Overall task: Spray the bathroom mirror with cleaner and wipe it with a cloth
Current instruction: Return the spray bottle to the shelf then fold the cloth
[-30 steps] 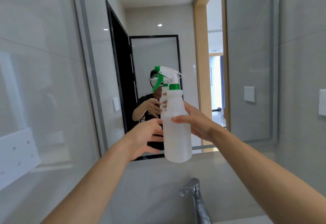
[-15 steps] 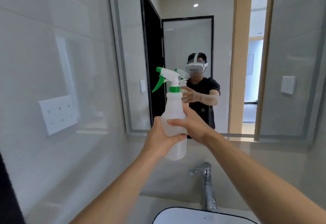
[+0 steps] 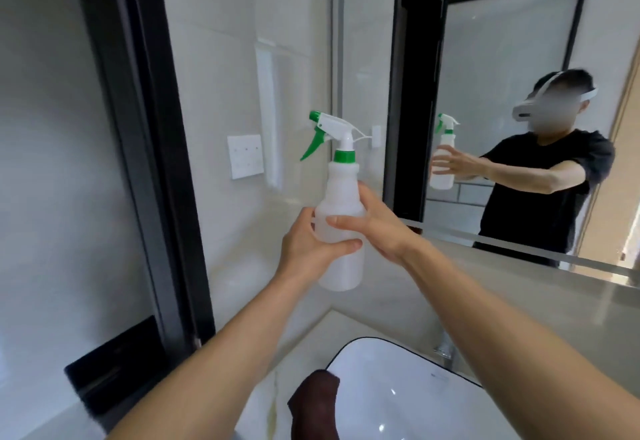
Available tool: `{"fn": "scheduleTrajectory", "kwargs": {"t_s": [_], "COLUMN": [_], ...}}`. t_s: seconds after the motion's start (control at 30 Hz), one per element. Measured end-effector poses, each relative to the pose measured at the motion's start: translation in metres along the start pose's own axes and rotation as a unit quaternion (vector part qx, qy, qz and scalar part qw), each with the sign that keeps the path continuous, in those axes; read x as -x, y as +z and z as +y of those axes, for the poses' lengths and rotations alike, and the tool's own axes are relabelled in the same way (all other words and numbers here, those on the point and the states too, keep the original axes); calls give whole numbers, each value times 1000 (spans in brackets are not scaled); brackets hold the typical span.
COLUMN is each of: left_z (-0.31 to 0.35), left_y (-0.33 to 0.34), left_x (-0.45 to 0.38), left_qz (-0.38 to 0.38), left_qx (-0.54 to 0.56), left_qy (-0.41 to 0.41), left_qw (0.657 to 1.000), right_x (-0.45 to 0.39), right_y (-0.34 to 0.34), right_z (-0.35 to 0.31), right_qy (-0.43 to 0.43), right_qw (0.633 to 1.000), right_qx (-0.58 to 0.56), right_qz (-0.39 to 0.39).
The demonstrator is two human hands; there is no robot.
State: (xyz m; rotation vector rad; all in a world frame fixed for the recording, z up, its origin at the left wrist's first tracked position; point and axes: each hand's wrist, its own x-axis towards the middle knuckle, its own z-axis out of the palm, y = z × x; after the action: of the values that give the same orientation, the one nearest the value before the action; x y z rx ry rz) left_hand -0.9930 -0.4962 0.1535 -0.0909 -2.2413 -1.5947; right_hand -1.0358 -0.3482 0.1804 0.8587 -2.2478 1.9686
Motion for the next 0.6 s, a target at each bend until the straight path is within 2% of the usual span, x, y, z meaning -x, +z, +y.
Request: {"fn": "scheduleTrajectory", "kwargs": {"t_s": [0.23, 0.6], "left_z": [-14, -76], "left_y": [-52, -82], "left_x": [65, 184], "left_qz": [63, 77], "left_qx": [4, 11], "left_qy": [-5, -58], "left_qw": [998, 995], "right_x": [43, 137], "right_y": [63, 143], "right_z": [0, 50], "right_qy": [44, 99], "right_qw": [996, 988], "right_qx": [-45, -73], "right_qz": [-66, -90]}}
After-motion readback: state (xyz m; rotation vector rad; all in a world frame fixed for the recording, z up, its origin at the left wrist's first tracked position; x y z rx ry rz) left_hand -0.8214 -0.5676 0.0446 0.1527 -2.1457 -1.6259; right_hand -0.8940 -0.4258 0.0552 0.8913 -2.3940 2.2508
